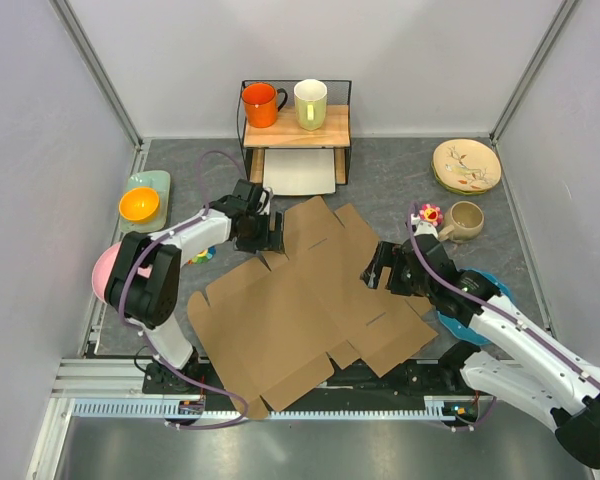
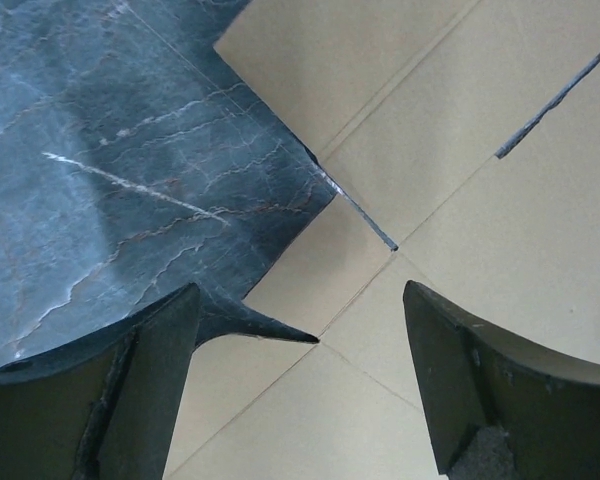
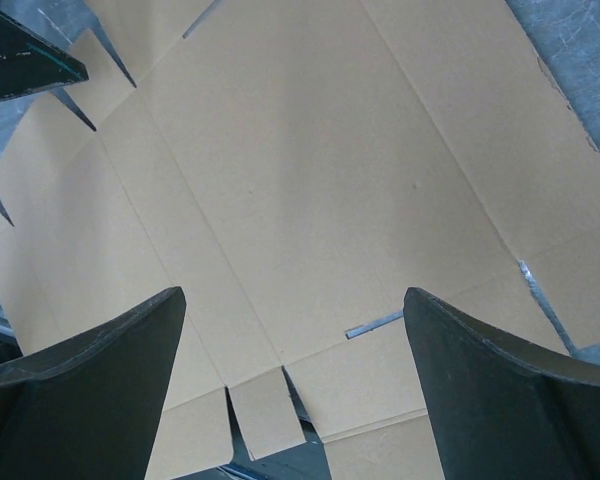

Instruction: Fold the paper box

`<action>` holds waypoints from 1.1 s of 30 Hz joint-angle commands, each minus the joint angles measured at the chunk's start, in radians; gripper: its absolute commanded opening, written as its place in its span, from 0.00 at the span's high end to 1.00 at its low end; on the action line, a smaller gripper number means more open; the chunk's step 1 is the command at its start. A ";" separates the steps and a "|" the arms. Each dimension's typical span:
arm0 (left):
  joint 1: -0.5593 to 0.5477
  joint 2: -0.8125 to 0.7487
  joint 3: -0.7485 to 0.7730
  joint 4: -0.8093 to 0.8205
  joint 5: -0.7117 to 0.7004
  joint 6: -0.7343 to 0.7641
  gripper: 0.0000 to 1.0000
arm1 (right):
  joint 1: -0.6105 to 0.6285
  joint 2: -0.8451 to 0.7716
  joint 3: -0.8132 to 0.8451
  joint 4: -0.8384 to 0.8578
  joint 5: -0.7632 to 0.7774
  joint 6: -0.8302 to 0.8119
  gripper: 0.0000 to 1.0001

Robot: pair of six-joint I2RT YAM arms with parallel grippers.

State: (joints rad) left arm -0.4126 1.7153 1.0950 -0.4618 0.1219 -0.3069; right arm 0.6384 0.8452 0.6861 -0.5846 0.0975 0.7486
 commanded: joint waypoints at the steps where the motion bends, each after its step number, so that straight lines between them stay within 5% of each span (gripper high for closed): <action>1: 0.003 0.007 -0.035 0.074 0.097 0.061 0.12 | -0.002 0.026 0.050 -0.001 -0.004 -0.040 0.02; 13: 0.001 -0.039 -0.130 0.184 0.186 0.049 0.36 | -0.002 0.038 0.055 0.015 0.005 -0.054 0.02; 20: 0.001 -0.141 -0.245 0.278 0.194 0.022 0.74 | -0.003 0.063 0.104 0.019 0.011 -0.072 0.02; 26: 0.001 -0.315 -0.346 0.324 0.144 -0.003 0.92 | -0.002 0.100 0.174 0.016 0.056 -0.091 0.02; 33: 0.001 -0.519 -0.483 0.336 0.065 -0.147 0.98 | -0.003 0.138 0.234 0.012 0.129 -0.069 0.02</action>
State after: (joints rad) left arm -0.4118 1.3029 0.6693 -0.1829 0.2455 -0.3351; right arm 0.6384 0.9691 0.8616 -0.5835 0.1608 0.6758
